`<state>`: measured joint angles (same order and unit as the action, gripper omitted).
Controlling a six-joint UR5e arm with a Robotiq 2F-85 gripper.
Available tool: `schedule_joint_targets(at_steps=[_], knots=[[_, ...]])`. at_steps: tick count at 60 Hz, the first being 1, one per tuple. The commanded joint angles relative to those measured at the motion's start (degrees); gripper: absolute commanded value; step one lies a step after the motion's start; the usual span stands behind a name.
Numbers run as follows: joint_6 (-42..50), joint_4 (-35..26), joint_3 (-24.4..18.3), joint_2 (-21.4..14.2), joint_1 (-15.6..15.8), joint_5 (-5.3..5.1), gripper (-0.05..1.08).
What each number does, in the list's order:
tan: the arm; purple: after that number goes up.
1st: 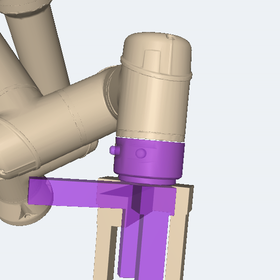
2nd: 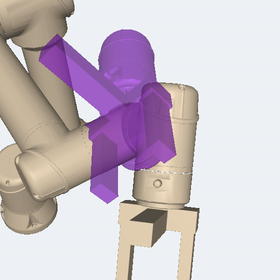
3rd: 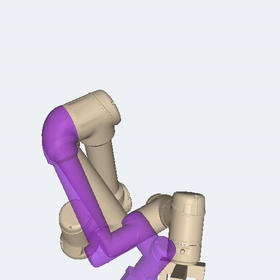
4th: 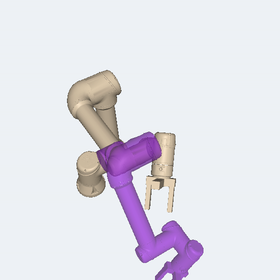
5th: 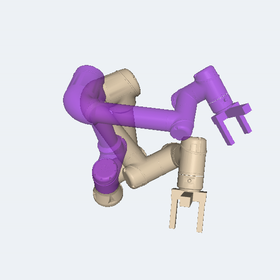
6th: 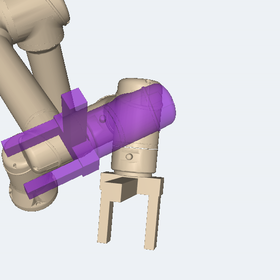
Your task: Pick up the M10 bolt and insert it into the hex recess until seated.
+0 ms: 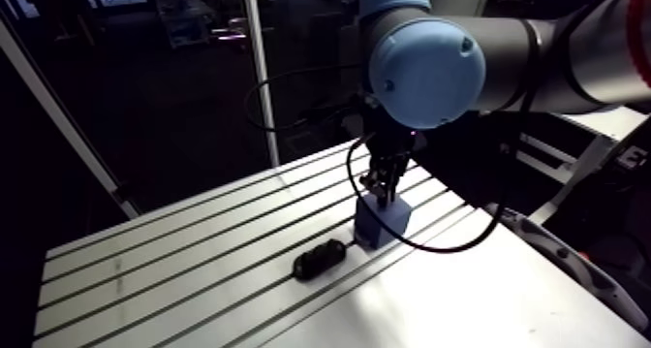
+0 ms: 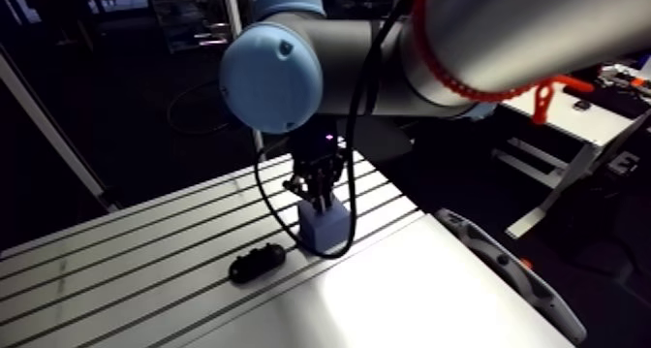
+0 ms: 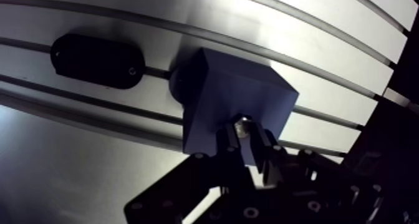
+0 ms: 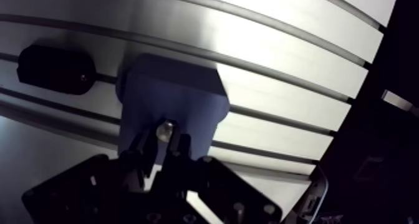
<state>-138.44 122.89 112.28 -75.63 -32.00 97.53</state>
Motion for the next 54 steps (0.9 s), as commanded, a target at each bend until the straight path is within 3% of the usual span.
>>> schedule_joint_targets(at_steps=[1,19,20,21,22,23,24,25,26,27,33,41,54], knots=[[-1.94,-0.05,-0.01,-0.08,0.0,-0.18,0.75],[-2.93,-0.14,0.5,-0.24,-0.08,-0.18,0.74],[-2.94,-0.14,0.53,-0.33,-0.08,-0.11,0.71],[-2.95,-0.14,0.61,-0.42,-0.01,-0.03,0.61],[-2.95,-0.14,0.61,-0.42,-0.01,-0.03,0.61],[-2.87,-0.14,0.62,-0.43,0.0,0.06,0.4],[-2.87,-0.14,0.62,-0.43,0.0,0.06,0.4],[-2.86,-0.14,0.62,-0.43,0.0,0.15,0.17],[-2.86,-0.14,0.62,-0.43,0.0,0.15,0.17],[-2.86,-0.22,0.55,-0.43,0.0,0.16,0.09],[-2.95,-0.14,0.55,-0.59,0.0,0.08,0.02],[-3.03,-0.39,0.61,-0.61,0.0,0.07,0.01],[-3.03,-0.22,0.62,-0.17,-0.17,-0.17,0.1]])
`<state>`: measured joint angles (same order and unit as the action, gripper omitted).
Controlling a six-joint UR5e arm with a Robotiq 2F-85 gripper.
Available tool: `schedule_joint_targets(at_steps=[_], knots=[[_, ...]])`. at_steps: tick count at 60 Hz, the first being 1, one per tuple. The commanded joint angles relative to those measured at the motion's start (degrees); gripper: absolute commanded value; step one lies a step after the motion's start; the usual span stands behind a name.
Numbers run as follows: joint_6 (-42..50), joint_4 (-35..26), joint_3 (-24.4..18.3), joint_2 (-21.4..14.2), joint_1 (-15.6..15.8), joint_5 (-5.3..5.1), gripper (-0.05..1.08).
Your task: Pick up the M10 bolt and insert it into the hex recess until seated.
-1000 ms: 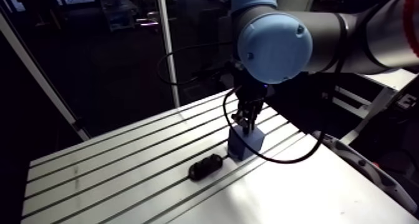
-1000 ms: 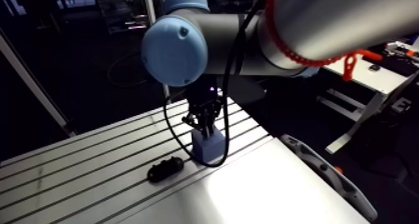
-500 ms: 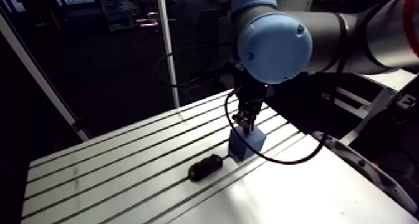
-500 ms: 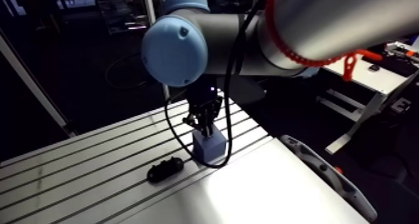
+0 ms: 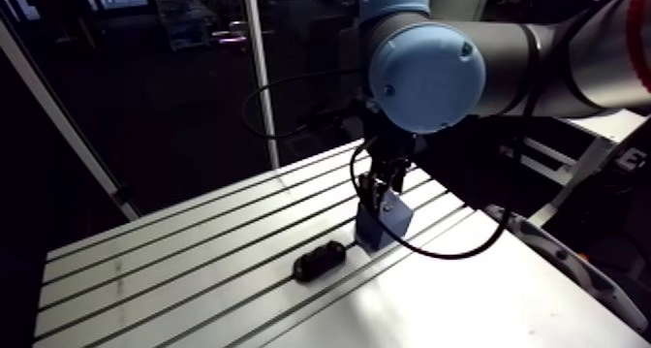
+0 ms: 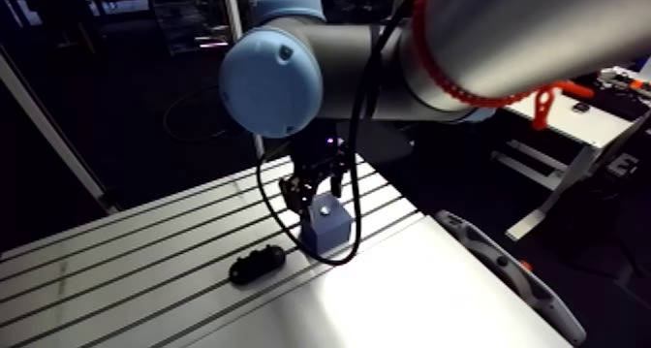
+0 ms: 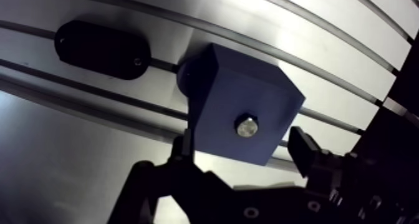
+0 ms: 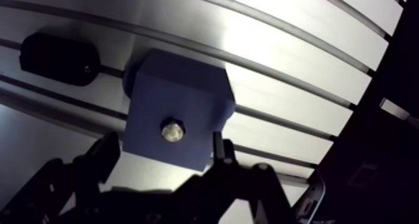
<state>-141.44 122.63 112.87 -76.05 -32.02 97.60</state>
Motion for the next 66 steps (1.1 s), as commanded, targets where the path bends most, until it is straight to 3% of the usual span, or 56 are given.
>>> schedule_joint_targets(at_steps=[1,25,66], knots=[[-0.04,0.03,0.03,0.25,-0.15,-0.34,0.13],[0.05,0.12,-0.06,0.34,-0.33,-0.35,0.33],[0.32,0.21,0.29,0.25,-0.86,-0.26,0.51]])
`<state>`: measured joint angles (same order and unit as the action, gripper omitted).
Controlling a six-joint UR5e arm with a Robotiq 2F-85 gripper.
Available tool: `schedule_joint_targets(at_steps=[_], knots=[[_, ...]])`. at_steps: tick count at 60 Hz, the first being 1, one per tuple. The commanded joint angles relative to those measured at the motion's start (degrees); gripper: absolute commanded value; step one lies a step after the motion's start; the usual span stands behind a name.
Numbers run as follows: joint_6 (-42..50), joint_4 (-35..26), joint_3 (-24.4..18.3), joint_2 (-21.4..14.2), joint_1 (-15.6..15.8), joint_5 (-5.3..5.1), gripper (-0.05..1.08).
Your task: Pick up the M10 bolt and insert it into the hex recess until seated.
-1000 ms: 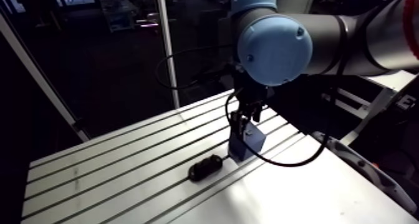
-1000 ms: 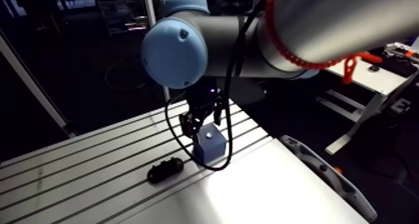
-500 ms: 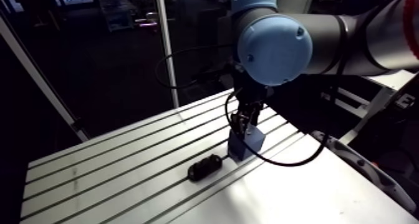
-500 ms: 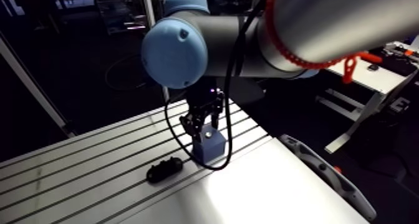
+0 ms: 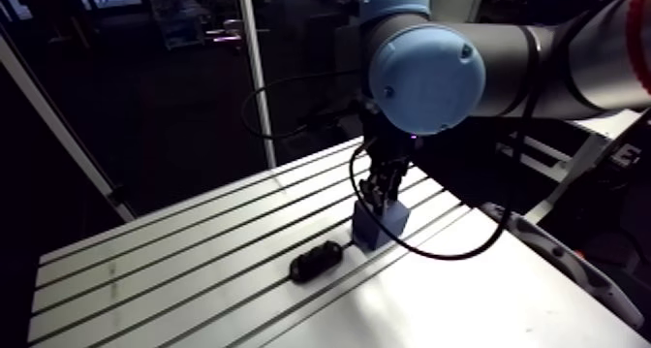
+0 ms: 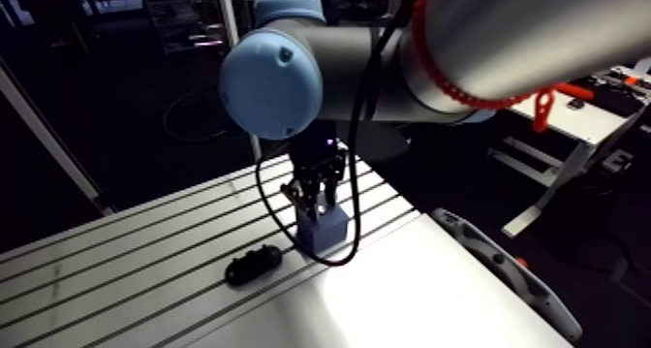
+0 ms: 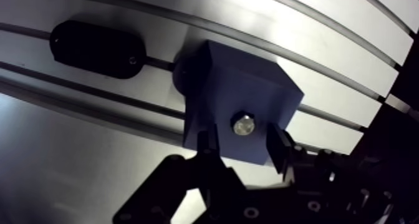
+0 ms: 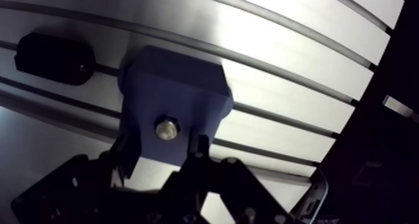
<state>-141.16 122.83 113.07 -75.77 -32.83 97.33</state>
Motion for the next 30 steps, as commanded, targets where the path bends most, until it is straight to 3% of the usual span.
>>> schedule_joint_targets(at_steps=[1,30], knots=[[0.04,0.0,0.17,-0.03,-0.04,0.01,0.52],[0.04,0.0,0.0,-0.03,0.04,0.01,0.63]])
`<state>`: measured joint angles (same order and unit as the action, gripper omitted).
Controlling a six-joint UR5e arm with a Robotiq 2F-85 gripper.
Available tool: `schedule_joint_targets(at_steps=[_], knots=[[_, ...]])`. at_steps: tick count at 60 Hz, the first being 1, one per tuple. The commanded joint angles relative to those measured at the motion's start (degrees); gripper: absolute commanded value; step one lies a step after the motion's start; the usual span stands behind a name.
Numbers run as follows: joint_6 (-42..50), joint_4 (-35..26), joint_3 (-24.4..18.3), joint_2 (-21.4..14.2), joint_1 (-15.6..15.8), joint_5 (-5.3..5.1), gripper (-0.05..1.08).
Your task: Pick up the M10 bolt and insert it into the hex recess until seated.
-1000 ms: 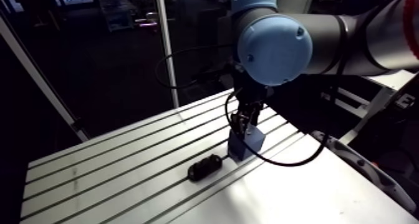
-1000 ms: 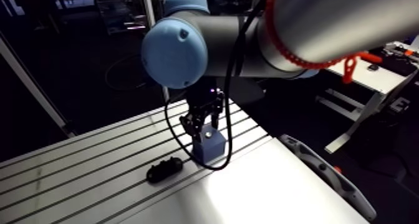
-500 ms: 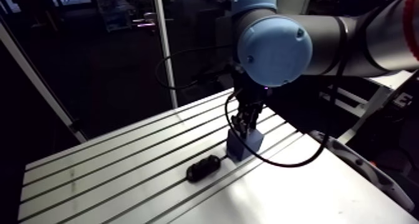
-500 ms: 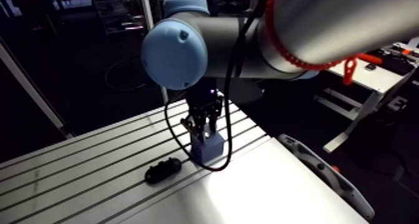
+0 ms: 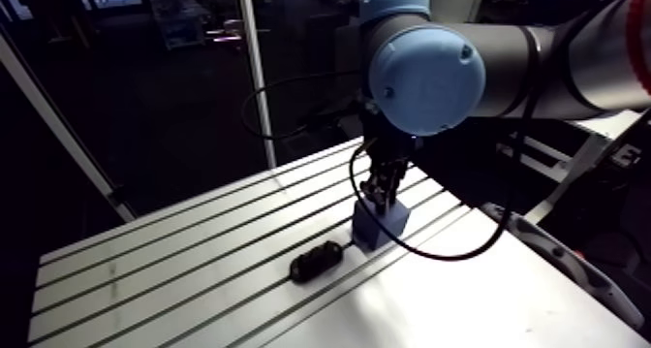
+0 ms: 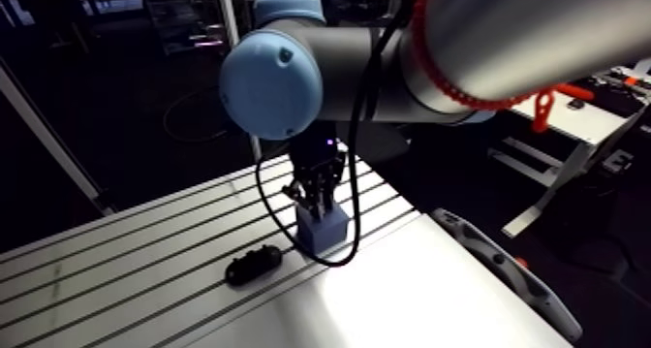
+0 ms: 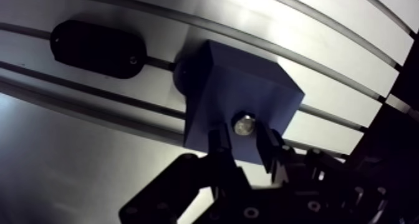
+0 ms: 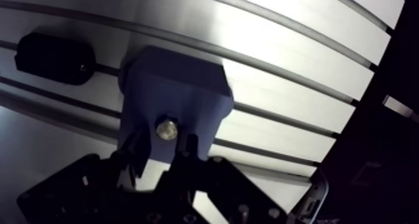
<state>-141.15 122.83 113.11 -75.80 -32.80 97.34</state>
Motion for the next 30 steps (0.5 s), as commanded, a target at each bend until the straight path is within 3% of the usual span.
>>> schedule_joint_targets(at_steps=[1,30], knots=[[0.03,0.08,-0.03,0.0,0.01,0.0,0.63],[0.02,0.18,-0.12,0.08,0.01,0.0,0.63]])
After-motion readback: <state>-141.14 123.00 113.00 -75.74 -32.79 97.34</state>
